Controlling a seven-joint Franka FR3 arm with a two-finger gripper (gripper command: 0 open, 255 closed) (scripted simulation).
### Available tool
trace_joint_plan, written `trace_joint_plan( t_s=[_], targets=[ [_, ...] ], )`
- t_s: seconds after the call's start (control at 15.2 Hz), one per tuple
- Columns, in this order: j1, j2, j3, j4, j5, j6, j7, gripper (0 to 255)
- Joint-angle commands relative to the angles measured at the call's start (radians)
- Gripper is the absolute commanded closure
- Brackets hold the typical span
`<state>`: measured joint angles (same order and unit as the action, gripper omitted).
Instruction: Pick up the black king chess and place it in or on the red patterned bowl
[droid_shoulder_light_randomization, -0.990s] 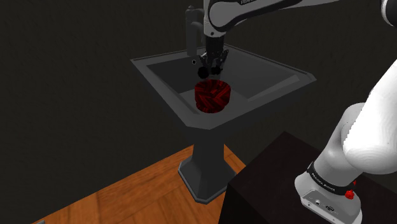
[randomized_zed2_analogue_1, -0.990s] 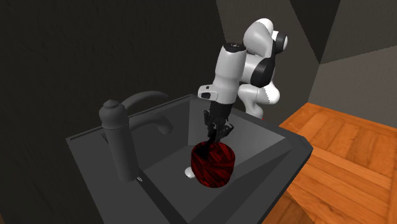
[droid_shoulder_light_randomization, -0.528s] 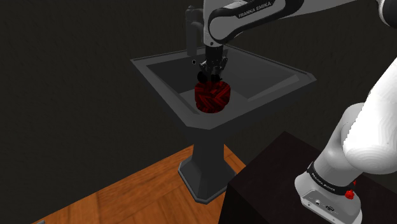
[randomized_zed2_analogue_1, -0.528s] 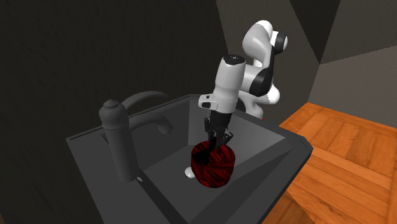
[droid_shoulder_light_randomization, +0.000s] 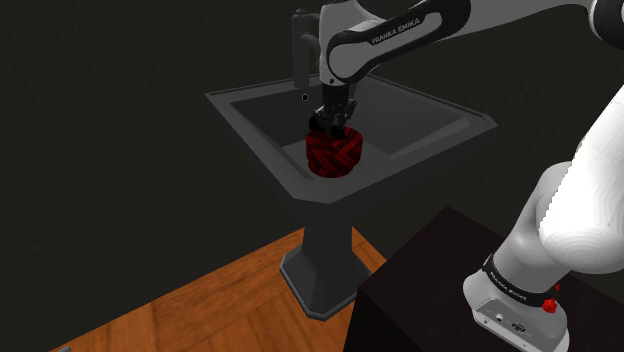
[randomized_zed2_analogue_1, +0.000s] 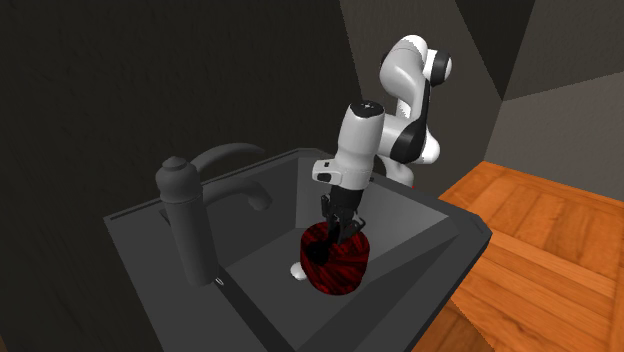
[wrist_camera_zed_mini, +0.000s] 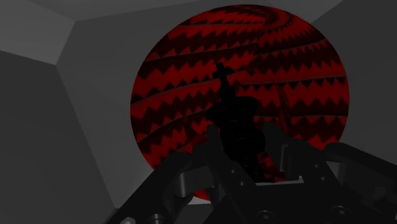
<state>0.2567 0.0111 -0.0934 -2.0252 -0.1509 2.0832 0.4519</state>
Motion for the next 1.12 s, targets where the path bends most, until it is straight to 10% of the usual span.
trace_joint_plan(
  t_s=[0.0,0.2,0.26,1.06],
  targets=[
    [0.0,0.0,0.0,-0.001,0.0,0.001,0.0,255],
    [0.0,0.0,0.0,-0.001,0.0,0.001,0.0,255],
    [0.0,0.0,0.0,-0.001,0.0,0.001,0.0,0],
    [0.008,-0.037,0.008,0.083,0.004,-0.121,-0.002,0]
  ],
)
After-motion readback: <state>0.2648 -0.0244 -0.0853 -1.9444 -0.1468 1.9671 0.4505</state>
